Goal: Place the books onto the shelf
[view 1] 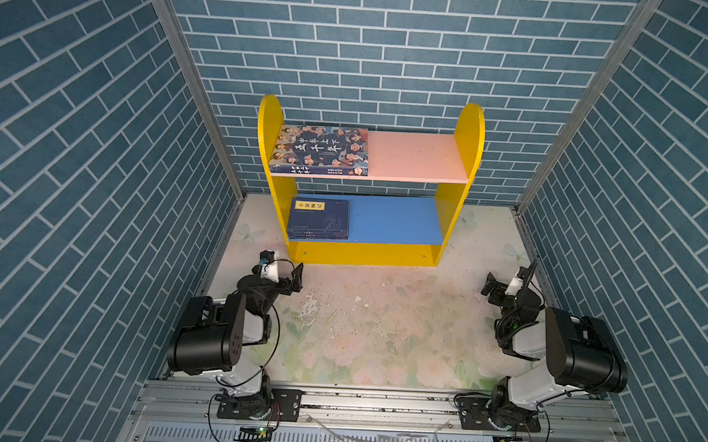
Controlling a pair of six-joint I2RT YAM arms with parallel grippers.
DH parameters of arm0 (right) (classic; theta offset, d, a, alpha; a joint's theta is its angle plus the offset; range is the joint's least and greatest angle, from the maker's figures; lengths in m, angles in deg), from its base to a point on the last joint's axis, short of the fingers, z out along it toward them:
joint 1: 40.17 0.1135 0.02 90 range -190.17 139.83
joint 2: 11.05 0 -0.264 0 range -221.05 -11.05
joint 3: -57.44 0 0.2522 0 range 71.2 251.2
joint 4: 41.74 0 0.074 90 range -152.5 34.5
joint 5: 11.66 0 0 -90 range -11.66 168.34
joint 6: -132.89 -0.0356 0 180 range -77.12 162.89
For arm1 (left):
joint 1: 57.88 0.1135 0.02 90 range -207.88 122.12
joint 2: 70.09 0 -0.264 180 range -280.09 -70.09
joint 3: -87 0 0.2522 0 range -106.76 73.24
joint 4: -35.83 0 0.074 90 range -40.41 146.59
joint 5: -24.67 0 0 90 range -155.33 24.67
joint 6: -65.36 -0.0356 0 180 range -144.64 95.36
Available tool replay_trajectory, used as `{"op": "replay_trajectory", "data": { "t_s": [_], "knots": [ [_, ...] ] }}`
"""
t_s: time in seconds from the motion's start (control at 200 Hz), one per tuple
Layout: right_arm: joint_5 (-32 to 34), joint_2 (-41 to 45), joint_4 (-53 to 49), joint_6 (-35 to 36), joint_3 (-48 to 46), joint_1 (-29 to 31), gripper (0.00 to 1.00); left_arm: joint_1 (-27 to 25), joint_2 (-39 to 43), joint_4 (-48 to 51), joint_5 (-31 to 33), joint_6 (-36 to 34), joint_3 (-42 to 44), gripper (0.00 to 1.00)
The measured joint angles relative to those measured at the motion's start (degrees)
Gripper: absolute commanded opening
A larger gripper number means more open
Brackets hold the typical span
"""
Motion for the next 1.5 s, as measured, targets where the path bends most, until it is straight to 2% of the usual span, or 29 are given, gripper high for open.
{"op": "replay_trajectory", "data": {
  "t_s": [0.21, 0.67, 1.09, 1.135, 1.22, 1.276, 1.396, 1.496],
  "knots": [
    [-3.3, 0.4, -4.5, 0.1, 3.4, 0.3, 0.99, -2.8, 0.6, 9.6, 5.3, -3.0, -6.4, 1.00],
    [-4.6, 0.4, -7.5, 0.1, 3.3, 0.4, 0.99, -3.6, 0.9, 14.9, 7.4, -4.8, -6.7, 1.00],
    [-4.6, 0.4, -7.5, 0.1, 3.3, 0.5, 0.99, -4.2, 0.9, 15.3, 8.0, -5.7, -6.6, 1.00],
    [-4.7, 0.4, -7.5, 0.1, 3.3, 0.5, 0.99, -4.2, 1.0, 13.1, 7.5, -5.9, -5.5, 1.00],
    [-4.7, 0.4, -7.5, 0.1, 3.3, 0.5, 0.99, -5.1, 0.8, 2.6, 7.4, -7.0, 1.5, 1.00],
    [-4.7, 0.4, -7.5, 0.2, 3.3, 0.5, 0.99, -6.1, 0.7, 2.6, 7.4, -7.6, 3.6, 1.00],
    [-4.7, 0.4, -7.6, 0.2, 3.3, 0.5, 0.99, -6.4, 0.8, 11.6, 8.4, -7.5, -3.8, 1.00],
    [-4.7, 0.4, -7.6, 0.2, 3.3, 0.5, 0.99, -4.7, 1.6, 6.4, 8.2, -6.8, -4.4, 1.00]
  ]
}}
